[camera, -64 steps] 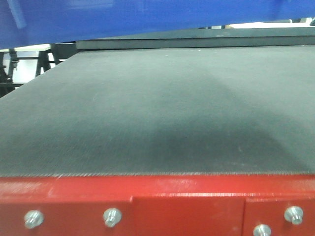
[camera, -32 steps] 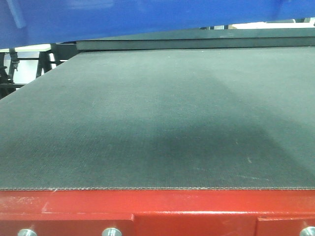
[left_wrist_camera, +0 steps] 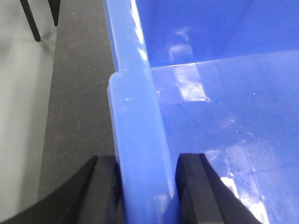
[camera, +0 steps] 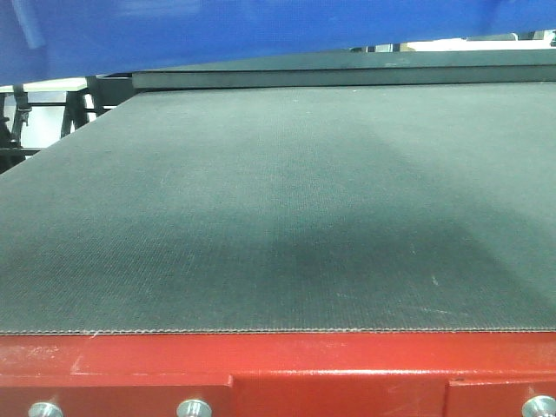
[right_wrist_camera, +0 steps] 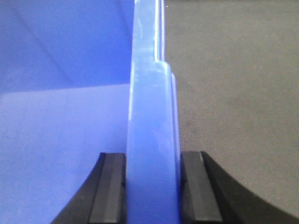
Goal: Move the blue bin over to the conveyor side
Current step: 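Lower the blue bin with both grippers onto the grey conveyor belt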
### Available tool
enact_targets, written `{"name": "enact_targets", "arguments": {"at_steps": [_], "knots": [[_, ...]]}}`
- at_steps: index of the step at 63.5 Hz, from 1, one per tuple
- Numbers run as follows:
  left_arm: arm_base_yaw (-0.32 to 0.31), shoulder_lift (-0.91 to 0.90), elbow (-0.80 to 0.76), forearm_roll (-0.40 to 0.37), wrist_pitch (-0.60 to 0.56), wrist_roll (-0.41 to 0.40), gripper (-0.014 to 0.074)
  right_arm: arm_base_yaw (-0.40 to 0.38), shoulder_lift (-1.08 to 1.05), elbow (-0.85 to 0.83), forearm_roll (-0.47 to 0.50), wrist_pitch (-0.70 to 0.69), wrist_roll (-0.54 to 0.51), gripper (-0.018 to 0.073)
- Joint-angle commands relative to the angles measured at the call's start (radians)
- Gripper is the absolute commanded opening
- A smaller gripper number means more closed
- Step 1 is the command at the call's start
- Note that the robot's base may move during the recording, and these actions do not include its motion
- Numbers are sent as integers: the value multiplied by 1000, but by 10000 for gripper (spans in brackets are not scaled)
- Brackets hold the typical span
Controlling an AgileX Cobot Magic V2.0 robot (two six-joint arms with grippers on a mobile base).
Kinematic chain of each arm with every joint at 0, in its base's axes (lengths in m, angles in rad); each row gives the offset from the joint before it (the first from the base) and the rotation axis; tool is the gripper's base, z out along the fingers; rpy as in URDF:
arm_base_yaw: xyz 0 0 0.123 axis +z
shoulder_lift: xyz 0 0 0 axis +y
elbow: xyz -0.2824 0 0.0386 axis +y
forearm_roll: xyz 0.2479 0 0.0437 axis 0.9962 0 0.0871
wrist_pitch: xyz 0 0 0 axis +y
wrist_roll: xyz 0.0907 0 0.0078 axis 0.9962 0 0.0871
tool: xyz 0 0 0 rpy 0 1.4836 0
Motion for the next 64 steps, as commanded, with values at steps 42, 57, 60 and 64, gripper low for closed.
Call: {"name": "enact_targets", "arguments": {"at_steps": [42,57,60,64], "knots": [[-4,-25,-19,-41,-86,18,-18,-1,-17,-17,-15,-120,-10,-70],[-4,-25,-19,-42,-114,18,-18,-1,-8,-17,-12,-59,-10,-70],[-4,-20,-19,-52,-118,18,-18,-1,6,-17,-12,3,-10,-70],[-4,-13,-13,-71,-127,18,-18,-1,23,-11,-12,43,-10,-70]]}}
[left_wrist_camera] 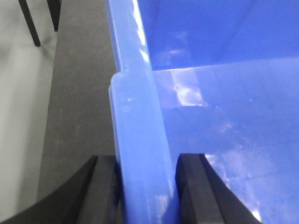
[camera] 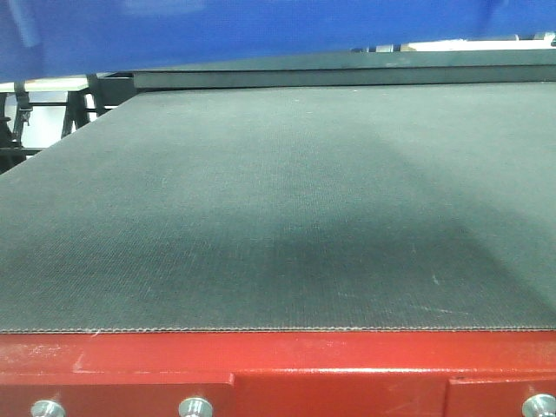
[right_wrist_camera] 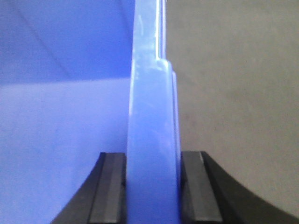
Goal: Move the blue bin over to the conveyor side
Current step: 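Lower the blue bin with both grippers onto the grey conveyor belt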
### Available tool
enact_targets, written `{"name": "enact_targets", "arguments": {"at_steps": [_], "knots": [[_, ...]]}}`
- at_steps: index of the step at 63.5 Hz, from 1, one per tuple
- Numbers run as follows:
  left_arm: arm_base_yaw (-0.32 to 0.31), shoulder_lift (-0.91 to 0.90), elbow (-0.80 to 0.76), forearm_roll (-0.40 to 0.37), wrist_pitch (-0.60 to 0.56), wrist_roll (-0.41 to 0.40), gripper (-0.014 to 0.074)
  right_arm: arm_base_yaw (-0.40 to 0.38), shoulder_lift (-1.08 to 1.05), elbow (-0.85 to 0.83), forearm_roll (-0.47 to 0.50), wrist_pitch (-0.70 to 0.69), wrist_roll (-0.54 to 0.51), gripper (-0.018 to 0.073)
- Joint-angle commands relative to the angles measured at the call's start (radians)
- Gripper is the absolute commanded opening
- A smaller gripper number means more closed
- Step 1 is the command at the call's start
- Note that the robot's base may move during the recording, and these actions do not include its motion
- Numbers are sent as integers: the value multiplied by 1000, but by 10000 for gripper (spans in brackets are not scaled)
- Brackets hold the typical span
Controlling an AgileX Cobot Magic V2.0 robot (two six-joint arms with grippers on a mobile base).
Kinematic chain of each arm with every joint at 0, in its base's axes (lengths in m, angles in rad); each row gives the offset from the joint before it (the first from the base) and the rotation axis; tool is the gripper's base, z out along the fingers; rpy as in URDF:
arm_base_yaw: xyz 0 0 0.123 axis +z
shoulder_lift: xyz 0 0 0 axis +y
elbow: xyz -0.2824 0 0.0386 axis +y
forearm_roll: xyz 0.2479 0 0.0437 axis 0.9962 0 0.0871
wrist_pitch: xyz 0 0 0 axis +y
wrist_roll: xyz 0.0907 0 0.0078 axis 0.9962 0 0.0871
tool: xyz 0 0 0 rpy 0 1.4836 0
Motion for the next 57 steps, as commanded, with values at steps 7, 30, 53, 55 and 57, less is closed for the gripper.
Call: {"name": "enact_targets", "arguments": {"at_steps": [7,30,53,55,57], "knots": [[-4,18,-11,-82,-96,18,-18,-3,41,10,-12,-22,-10,-70],[-4,167,-11,-111,-97,28,-18,-3,82,195,-15,-178,-10,-70],[-25,250,128,-106,-199,46,-18,-3,128,320,-15,-382,-10,-70],[-25,250,148,-106,-226,46,-18,-3,135,320,-15,-385,-10,-70],[-25,250,166,-106,-246,46,-18,-3,143,320,-15,-387,-10,-70]]}}
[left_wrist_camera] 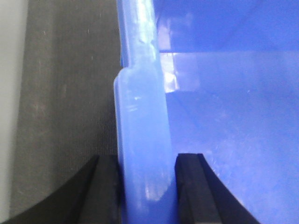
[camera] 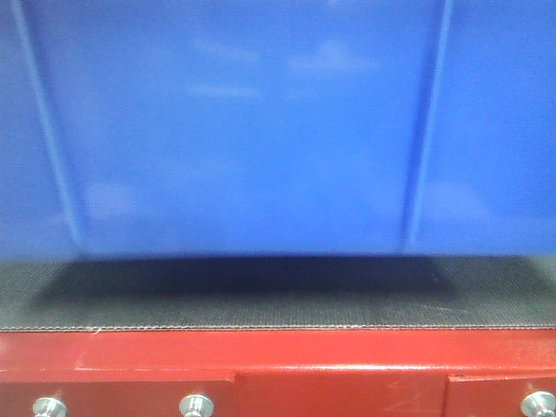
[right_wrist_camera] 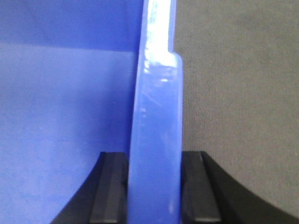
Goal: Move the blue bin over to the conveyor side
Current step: 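Lower the blue bin with both grippers onto the grey conveyor belt, then settle the bin flat on the belt with both grippers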
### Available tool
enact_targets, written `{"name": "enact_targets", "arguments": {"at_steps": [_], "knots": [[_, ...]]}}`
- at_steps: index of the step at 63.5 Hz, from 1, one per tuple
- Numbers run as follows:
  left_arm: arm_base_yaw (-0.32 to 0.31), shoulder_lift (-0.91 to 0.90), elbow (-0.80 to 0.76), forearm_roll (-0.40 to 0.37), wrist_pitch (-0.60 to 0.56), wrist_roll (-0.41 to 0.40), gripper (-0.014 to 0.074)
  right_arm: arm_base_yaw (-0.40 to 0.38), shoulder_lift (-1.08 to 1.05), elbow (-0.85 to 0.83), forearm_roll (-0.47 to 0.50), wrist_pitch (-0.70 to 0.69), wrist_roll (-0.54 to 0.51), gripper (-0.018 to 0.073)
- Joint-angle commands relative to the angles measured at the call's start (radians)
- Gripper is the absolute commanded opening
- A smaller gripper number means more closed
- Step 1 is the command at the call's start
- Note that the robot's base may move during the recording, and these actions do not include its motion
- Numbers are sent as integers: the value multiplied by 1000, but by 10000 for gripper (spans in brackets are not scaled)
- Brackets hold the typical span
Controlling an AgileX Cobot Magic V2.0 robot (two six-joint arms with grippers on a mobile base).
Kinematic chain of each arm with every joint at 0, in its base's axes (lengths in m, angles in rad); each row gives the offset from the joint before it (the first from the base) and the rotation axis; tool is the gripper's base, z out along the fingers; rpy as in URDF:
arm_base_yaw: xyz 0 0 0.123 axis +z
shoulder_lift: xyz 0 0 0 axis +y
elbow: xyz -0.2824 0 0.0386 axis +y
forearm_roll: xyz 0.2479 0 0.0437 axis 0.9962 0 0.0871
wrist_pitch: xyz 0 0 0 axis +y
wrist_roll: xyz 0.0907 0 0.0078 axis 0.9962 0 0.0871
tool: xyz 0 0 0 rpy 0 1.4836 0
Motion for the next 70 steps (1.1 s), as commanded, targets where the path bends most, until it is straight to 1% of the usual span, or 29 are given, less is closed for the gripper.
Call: {"name": "enact_targets", "arguments": {"at_steps": [1,17,26,39,59,64,70], "knots": [[-19,-17,40,-82,-137,11,-18,8,4,-13,23,-126,-18,-70],[-19,-10,122,-82,-322,11,-18,8,73,-13,23,-126,-18,-70],[-19,20,122,-82,-351,11,-18,8,97,-13,23,-125,-18,-70],[-19,71,122,-82,-353,11,-18,8,131,-13,23,-147,-18,-70],[-19,79,122,-82,-370,11,-18,8,142,-13,23,-156,-18,-69],[-19,79,122,-82,-370,11,-11,8,141,-13,23,-156,-18,-24],[-19,79,122,-82,-370,11,95,8,141,-13,23,-156,-18,151]]}}
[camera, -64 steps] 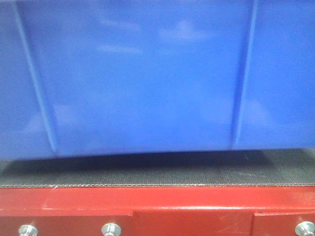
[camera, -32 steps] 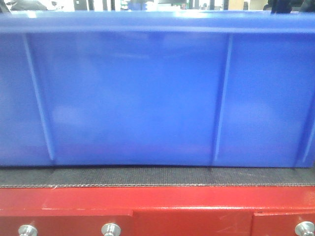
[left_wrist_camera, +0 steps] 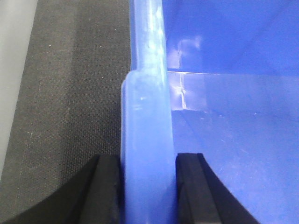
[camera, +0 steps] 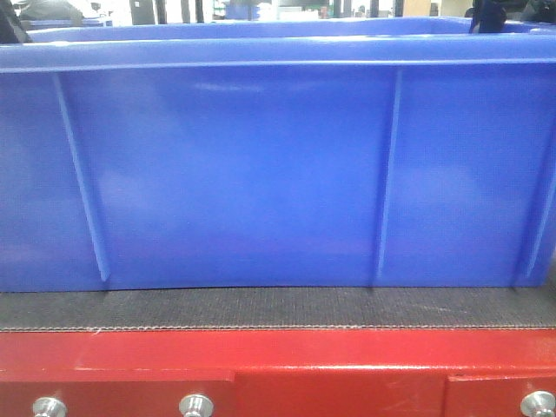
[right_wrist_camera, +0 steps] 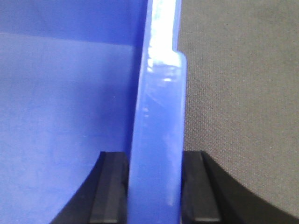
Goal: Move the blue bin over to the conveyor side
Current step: 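Settle the bin flat on the belt with both grippers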
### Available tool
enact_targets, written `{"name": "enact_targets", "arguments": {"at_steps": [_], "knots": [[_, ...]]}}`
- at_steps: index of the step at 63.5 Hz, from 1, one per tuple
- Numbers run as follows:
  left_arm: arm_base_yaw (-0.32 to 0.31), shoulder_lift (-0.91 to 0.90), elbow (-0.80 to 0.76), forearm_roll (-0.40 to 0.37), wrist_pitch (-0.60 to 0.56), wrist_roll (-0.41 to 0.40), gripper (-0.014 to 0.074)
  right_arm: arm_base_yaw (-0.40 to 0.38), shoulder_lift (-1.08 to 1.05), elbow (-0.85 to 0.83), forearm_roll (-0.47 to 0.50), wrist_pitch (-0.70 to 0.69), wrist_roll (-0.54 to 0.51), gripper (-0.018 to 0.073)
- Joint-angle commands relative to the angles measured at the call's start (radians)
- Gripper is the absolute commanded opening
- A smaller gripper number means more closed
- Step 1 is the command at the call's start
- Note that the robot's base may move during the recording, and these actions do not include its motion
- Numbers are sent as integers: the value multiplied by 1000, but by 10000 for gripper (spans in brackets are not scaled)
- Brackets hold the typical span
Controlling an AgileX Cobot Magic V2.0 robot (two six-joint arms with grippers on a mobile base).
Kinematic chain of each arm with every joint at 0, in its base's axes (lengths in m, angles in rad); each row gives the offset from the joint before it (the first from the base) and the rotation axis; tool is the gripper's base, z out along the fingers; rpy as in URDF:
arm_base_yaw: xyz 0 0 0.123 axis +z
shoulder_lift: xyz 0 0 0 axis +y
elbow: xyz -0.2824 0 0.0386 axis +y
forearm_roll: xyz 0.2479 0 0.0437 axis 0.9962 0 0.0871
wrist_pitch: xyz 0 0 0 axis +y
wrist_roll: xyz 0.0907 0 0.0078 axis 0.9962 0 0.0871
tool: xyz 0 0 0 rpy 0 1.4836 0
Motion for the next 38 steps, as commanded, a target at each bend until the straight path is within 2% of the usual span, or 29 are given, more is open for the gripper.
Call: {"name": "enact_targets", "arguments": {"at_steps": [1,5,10,13,17,38], "knots": [[-17,-9,-14,-58,-49,3,120,7,-1,-13,31,-65,-18,182],[-17,-9,-14,-58,-49,3,252,7,-1,-13,31,-64,-18,312],[-17,-9,-16,-58,-54,3,409,7,-1,-13,31,-62,-18,403],[-17,-9,-21,-58,-54,3,511,7,-1,-24,31,-46,-18,417],[-17,-14,-41,-58,-41,3,601,7,-3,-44,31,-21,-18,412],[-17,-109,-170,-25,6,3,596,7,-55,-209,31,110,-18,412]]}}
